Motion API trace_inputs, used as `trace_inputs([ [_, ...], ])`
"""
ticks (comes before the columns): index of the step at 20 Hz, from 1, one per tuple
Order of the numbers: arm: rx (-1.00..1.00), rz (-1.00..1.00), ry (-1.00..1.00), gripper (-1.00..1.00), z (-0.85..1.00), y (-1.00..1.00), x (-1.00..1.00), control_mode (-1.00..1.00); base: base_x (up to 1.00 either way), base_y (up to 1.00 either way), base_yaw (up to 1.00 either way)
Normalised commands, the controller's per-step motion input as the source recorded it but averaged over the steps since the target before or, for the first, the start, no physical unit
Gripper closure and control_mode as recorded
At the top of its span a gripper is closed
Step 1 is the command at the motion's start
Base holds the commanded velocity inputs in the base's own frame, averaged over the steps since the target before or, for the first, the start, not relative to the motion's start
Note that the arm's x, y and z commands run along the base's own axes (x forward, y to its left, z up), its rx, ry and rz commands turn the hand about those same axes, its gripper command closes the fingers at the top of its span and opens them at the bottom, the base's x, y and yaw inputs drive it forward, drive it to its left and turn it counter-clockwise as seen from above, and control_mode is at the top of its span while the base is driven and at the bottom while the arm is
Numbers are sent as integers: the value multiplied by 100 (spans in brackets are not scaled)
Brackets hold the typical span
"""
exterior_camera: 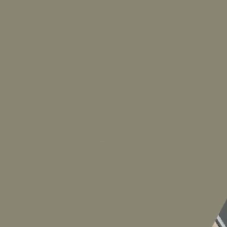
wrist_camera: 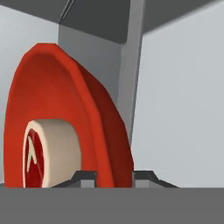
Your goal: Move the mug from next to the sink to the open cabinet. Then, move the bowl with the steak to the fridge to clear the area for faucet cleaning.
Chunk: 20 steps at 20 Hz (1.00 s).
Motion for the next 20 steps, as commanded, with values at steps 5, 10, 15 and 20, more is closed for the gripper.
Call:
trace_inputs([
  [5,0,0,1,100,0,0,68,-100,0,0,0],
  [10,0,0,8,100,-2,0,61,-100,0,0,0],
  [15,0,0,10,100,-9,0,41,-100,0,0,0],
  [20,0,0,4,-100,-12,2,28,-100,0,0,0],
])
